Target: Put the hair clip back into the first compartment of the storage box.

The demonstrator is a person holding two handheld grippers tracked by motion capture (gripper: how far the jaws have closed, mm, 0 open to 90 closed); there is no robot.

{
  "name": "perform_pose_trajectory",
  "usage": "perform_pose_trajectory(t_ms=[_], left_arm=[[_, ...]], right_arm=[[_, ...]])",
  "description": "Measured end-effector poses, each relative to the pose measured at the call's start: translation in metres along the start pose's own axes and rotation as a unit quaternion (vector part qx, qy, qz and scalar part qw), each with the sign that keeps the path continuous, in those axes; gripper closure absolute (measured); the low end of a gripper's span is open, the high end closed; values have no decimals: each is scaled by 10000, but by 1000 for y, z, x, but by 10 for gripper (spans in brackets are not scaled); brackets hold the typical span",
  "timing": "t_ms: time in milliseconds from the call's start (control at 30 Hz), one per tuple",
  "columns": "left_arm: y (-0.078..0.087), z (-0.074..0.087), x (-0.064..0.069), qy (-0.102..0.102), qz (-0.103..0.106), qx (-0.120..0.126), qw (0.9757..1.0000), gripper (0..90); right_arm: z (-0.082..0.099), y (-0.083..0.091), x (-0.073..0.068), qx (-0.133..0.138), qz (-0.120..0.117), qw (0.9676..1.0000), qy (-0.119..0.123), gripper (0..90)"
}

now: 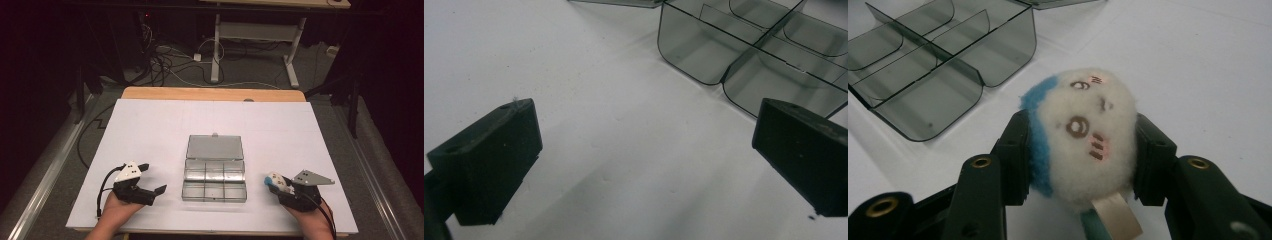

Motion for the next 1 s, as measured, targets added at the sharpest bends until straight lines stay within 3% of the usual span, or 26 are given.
perform_pose_trajectory(t_ms=[467, 1000], left_arm=[[0, 0, 1, -31, 19, 0, 10000, 0], [0, 0, 1, -47, 42, 7, 10000, 0]], right_arm=[[1, -19, -18, -244, -258, 9993, 129, 525], [-20, -11, -24, 18, -311, 9994, 176, 525]])
Point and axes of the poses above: each handheld gripper's, and its own axes: y roughly backward along the jaws, z roughly out of its underside, x roughly to its right, the point moved 3 cm from there along -y, roughly forward along the jaws, and after that the axes turned 10 degrees about x, right-handed, at the moved point
